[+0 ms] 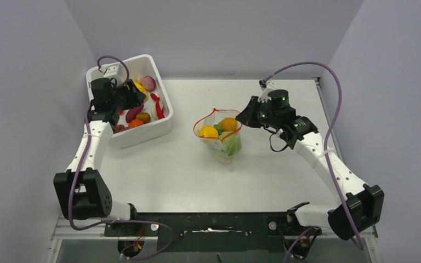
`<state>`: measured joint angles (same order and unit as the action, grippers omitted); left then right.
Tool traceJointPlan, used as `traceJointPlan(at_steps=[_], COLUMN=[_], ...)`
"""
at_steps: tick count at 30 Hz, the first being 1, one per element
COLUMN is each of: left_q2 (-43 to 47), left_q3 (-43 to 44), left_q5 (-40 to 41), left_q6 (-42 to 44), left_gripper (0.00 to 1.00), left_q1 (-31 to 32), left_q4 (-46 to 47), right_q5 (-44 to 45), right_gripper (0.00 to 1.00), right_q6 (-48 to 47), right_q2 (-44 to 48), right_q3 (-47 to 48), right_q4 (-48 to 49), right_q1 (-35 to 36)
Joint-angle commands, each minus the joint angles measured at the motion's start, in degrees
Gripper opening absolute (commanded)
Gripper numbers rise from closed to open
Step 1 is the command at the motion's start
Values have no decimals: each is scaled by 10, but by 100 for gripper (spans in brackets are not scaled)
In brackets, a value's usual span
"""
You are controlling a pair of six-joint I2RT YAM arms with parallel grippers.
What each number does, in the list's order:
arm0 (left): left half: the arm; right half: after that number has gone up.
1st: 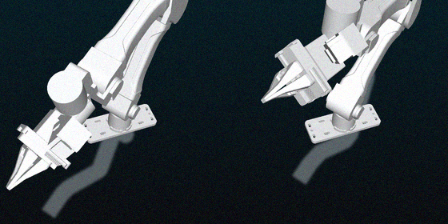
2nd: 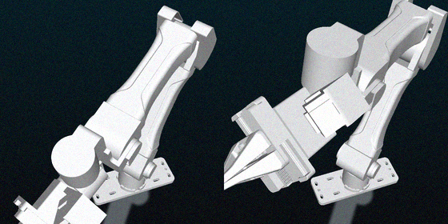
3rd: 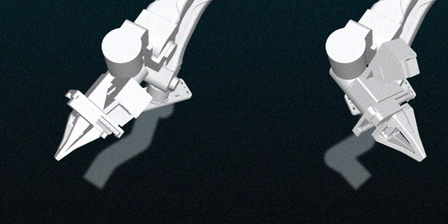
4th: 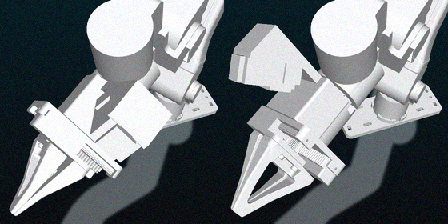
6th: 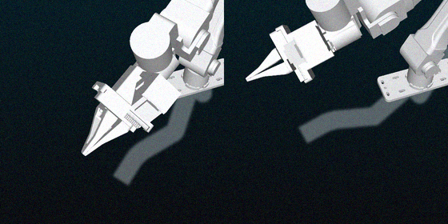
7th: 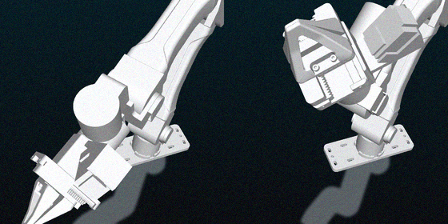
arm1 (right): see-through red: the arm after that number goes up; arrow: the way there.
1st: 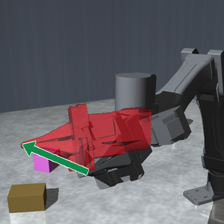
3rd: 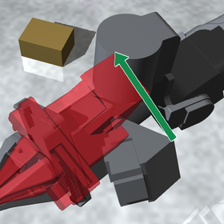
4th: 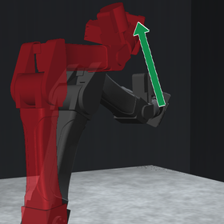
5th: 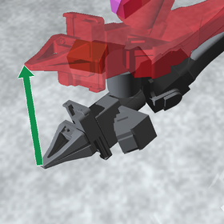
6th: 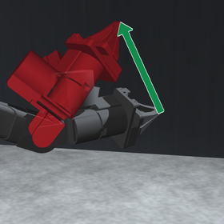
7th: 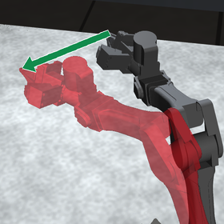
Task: Place the food in the zip-top bag and seal the zipper
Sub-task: Pick up the fake fruit from the bin, then place the fake fruit in the zipper food storage bag.
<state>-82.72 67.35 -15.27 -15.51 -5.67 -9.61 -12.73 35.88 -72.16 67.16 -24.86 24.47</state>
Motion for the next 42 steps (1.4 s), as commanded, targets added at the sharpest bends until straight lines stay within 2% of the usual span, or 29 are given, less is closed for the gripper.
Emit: traceJointPlan(at_steps=[1,8,13,22,29,42], left_q2=[60,100,113,121,106,59], left_q3=[5,-9,-2,6,-12,-13], left_q5=[-63,-138,-183,-194,-221,-212], left_q6=[0,-27,-18,-29,-66,-28], left_gripper=[33,33,34,34,35,36], left_q1=[42,91,161,270,314,355], left_q4=[34,55,58,84,147,117], right_q5=[-6,-13,-2,-2,-2,-5], right_gripper=[0,0,0,0,0,0], right_q6=[9,16,16,17,13,15], right_q2=[-8,-19,-24,-22,-12,-5], right_q3=[20,26,31,38,31,22], right_q4=[32,39,42,40,39,50], right_q1=[4,9,9,10,11,11])
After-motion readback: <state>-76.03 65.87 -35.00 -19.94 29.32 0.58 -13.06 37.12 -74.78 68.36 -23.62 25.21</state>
